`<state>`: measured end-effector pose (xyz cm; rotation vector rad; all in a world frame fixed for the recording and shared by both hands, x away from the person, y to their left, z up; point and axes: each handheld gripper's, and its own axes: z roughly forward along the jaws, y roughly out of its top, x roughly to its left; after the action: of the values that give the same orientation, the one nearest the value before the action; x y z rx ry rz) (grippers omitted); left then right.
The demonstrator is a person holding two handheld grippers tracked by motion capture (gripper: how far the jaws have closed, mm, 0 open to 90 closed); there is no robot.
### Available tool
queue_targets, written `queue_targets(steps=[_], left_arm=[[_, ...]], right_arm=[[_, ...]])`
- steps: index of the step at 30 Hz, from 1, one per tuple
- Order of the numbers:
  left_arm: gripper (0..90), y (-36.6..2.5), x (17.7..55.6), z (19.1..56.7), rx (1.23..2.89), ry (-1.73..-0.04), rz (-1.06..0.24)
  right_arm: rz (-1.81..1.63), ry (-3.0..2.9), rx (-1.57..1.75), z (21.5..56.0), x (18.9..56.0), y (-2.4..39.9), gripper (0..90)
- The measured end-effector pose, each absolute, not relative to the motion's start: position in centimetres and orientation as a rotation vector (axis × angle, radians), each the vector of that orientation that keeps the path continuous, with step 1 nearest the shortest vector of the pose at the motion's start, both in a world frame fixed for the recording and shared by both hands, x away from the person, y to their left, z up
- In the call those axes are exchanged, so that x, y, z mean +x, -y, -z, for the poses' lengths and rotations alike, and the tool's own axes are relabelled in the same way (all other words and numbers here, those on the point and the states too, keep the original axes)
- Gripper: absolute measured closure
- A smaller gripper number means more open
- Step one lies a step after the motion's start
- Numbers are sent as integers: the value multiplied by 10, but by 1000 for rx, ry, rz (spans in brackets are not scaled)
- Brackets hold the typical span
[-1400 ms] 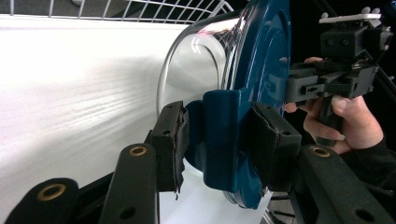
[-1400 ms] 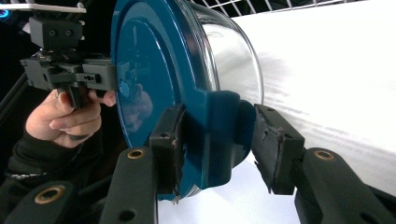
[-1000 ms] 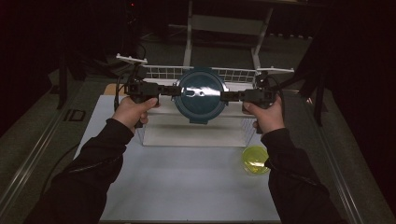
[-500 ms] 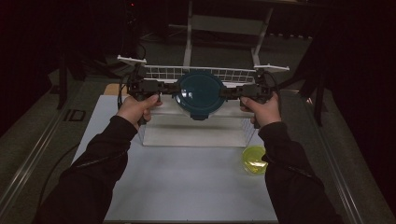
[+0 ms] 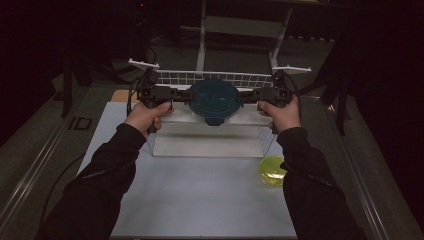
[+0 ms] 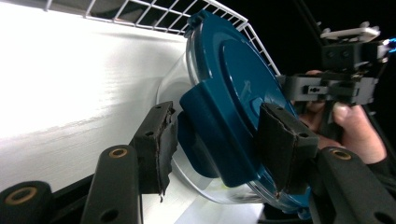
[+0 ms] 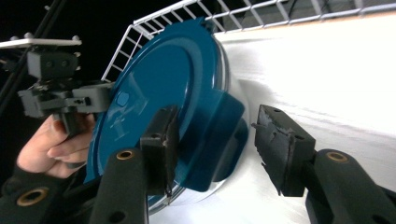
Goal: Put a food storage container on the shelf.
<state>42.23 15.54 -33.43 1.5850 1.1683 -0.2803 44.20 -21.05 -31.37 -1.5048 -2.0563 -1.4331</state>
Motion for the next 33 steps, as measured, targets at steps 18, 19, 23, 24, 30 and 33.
queue_targets(steps=[18,19,23,24,30,33], left_arm=[[284,-155,365,312,1652,-981,77],[256,-154,362,312,1650,-960,74],[169,-152,345,313,1660,-902,16],[149,-152,341,314,1662,-889,-4],[69,-150,316,326,1692,-835,-50],[56,-148,303,336,1717,-815,-97]], right_arm=[[1601,2230,-1384,285,391,207,580],[1599,2250,-1369,286,387,206,601],[1596,2281,-1298,288,371,199,699],[1590,2291,-1281,288,366,197,740],[1537,2316,-1173,298,347,182,895],[1527,2330,-1168,304,341,175,899]])
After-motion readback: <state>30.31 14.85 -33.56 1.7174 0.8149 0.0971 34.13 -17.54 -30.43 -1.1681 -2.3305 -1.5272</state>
